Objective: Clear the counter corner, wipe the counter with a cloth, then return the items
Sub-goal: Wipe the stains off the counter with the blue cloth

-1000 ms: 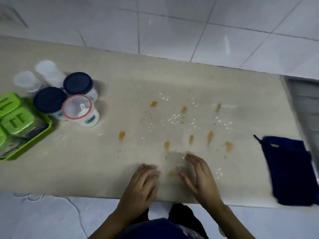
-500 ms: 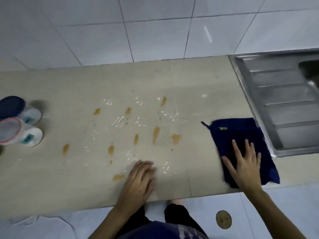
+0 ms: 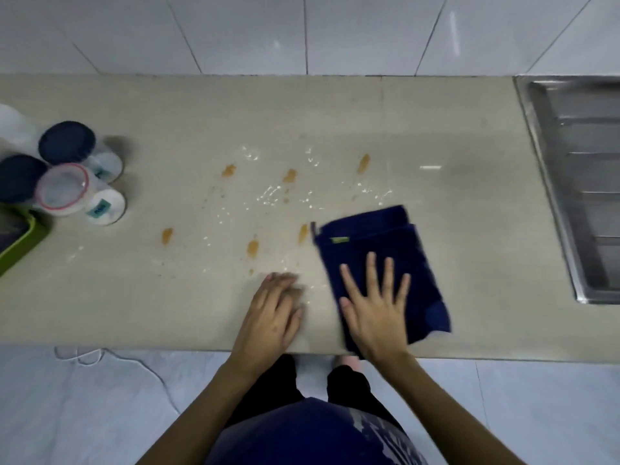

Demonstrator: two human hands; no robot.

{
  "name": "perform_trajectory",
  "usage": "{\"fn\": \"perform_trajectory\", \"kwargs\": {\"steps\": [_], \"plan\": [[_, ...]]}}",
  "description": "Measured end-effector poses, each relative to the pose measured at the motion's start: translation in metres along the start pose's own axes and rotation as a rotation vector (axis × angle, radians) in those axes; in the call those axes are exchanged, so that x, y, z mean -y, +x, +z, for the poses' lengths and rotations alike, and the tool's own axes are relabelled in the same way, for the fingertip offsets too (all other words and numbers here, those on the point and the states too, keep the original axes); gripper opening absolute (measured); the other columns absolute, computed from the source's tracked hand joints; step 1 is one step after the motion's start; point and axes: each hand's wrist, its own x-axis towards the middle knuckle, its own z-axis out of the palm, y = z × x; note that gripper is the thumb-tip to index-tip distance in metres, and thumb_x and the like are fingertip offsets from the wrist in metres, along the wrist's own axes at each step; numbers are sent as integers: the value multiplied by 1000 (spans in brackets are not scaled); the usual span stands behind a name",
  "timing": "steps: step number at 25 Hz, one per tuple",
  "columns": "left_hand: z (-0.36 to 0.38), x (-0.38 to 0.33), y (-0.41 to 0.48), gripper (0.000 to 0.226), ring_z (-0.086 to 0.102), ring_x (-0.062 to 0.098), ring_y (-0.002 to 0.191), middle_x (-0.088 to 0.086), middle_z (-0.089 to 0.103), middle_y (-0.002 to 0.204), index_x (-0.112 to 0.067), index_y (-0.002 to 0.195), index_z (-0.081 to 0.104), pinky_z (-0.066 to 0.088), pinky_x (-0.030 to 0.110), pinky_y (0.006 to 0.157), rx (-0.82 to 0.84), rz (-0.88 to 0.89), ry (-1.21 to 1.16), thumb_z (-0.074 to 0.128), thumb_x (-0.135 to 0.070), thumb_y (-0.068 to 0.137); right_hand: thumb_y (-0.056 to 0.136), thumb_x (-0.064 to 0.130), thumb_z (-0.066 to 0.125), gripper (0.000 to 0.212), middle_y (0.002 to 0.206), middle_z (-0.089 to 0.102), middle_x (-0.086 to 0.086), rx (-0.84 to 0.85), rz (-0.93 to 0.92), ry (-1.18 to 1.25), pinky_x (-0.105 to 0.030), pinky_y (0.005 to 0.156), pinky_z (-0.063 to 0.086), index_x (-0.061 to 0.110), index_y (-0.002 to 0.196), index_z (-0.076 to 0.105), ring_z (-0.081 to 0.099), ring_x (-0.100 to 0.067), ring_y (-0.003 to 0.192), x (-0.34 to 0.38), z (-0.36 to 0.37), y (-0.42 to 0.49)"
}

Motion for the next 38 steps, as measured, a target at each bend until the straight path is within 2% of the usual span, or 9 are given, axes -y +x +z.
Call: {"fn": "perform_trajectory", "kwargs": {"steps": [3,9,15,18,22,25,33,35,38], "plan": [[-17,29,-13,32,43,21,130,10,56,133,-7,117,61,30,43,116,-8,7,12,42,-20,96,96,49,26,56,160,11,-12,21,-60,-15,-67,111,7,36,150,15,6,-41,146,52,8,10],[-49,111,-41,36,42,25,134,12,50,141,-5,121,60,26,47,117,-23,-68,46,44,-24,95,92,62,8,64,161,7,-9,40,9,-106,-66,109,21,35,150,9,12,-38,146,-11,-8,6],[-81,188,-76,71,9,24,149,12,16,160,-6,150,21,5,45,122,8,-425,156,37,-46,93,91,63,2,74,160,6,-15,92,26,-164,-67,111,14,21,151,14,4,-38,147,8,-8,20],[-86,208,-88,77,9,24,150,12,13,161,-4,150,18,11,48,121,101,-395,214,30,-53,92,89,65,4,77,159,9,-19,63,102,-112,-74,106,13,20,152,13,3,-46,144,59,1,28],[-89,217,-84,79,11,24,149,13,15,160,-3,150,19,12,49,121,130,-395,257,34,-55,91,87,68,21,77,160,8,-18,35,-130,-85,-75,106,8,25,151,13,0,-48,143,187,17,51],[-90,219,-87,80,10,24,149,13,15,160,-4,150,18,11,48,121,125,-391,260,33,-55,91,86,71,24,75,160,3,-15,36,-136,-66,-74,106,1,35,150,8,-3,-47,144,231,19,57],[-89,221,-86,81,12,23,149,12,18,160,-2,149,23,13,48,120,84,-395,209,37,-56,90,79,81,5,84,161,-2,-9,112,-25,-93,-69,111,7,36,150,5,-3,-34,147,71,-22,88],[-88,221,-87,81,12,23,149,12,19,159,-2,148,25,14,48,120,64,-400,191,39,-57,90,85,74,7,75,161,0,-10,80,-84,-114,-69,111,8,37,150,8,-4,-39,146,107,-15,88],[-90,221,-87,80,14,22,149,11,21,159,-3,148,25,15,46,120,52,-398,164,42,-55,90,93,61,15,59,161,7,-12,61,-425,-156,-72,107,13,41,149,10,2,-46,144,208,9,93]]}}
